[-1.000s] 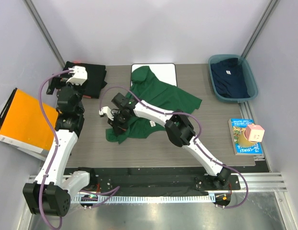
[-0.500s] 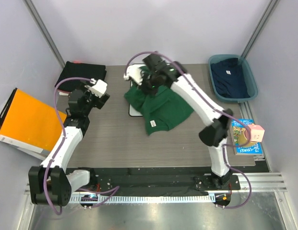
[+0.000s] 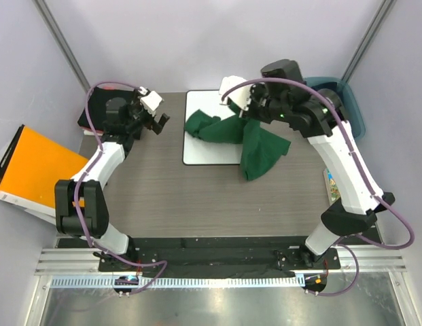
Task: Fold and stack the t-shirts
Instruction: Flatten out the tshirt
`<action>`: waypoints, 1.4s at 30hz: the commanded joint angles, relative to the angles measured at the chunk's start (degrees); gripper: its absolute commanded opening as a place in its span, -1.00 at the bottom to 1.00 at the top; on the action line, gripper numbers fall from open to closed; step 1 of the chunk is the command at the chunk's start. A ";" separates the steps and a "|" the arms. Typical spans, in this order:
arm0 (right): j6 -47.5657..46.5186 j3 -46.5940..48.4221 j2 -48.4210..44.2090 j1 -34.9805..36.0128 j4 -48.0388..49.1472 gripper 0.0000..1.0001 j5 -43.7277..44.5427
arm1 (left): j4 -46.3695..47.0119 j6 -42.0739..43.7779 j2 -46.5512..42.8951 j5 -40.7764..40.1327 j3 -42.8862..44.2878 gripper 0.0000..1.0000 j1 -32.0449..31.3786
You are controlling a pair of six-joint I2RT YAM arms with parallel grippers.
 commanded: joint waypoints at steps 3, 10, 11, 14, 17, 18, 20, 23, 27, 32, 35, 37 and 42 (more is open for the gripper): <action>-13.55 -8.64 -14.71 -1.95 1.90 -0.98 -2.10 | 6.27 0.07 4.71 12.88 4.32 1.00 0.37; -22.74 -43.16 -32.31 -1.95 -2.86 -0.98 -9.94 | 1.02 -5.20 15.08 27.74 16.95 0.99 -1.03; -22.65 -45.75 -34.06 -1.87 -1.46 -0.98 -10.90 | -0.91 -4.68 17.09 28.79 18.37 0.99 -1.56; -22.04 -52.09 -33.99 -1.95 3.81 -0.98 -11.62 | -9.15 -1.19 19.57 27.84 21.63 1.00 -5.15; -20.98 -55.70 -32.76 -1.95 8.47 -0.98 -11.88 | -15.93 2.87 21.94 26.52 23.13 1.00 -9.19; -21.07 -56.66 -32.32 -2.13 11.01 -0.98 -11.71 | -16.91 5.14 22.21 26.26 22.87 1.00 -10.17; -20.81 -59.83 -32.32 -2.74 13.83 -0.98 -11.70 | -19.11 7.44 22.04 25.29 21.82 1.00 -12.37; -20.98 -62.64 -32.32 -4.23 17.09 -0.98 -12.58 | -29.01 14.56 21.25 21.43 21.29 1.00 -16.94; -20.89 -64.49 -32.32 -6.43 19.29 -0.98 -13.72 | -32.22 16.68 19.75 16.35 19.01 0.99 -21.07; -19.84 -66.34 -32.84 -7.67 21.14 -0.98 -14.87 | -35.73 16.77 18.70 10.53 17.86 1.00 -23.45; -19.49 -67.39 -33.46 -8.37 22.37 -0.98 -15.92 | -36.09 17.29 18.34 7.54 16.72 0.99 -25.20; -18.87 -68.09 -33.81 -8.46 23.34 -0.98 -16.27 | -35.65 17.73 18.60 5.52 16.10 1.00 -26.69; -17.03 -68.10 -34.34 -8.55 24.57 -0.98 -16.89 | -33.10 15.54 21.24 2.44 17.50 0.99 -28.11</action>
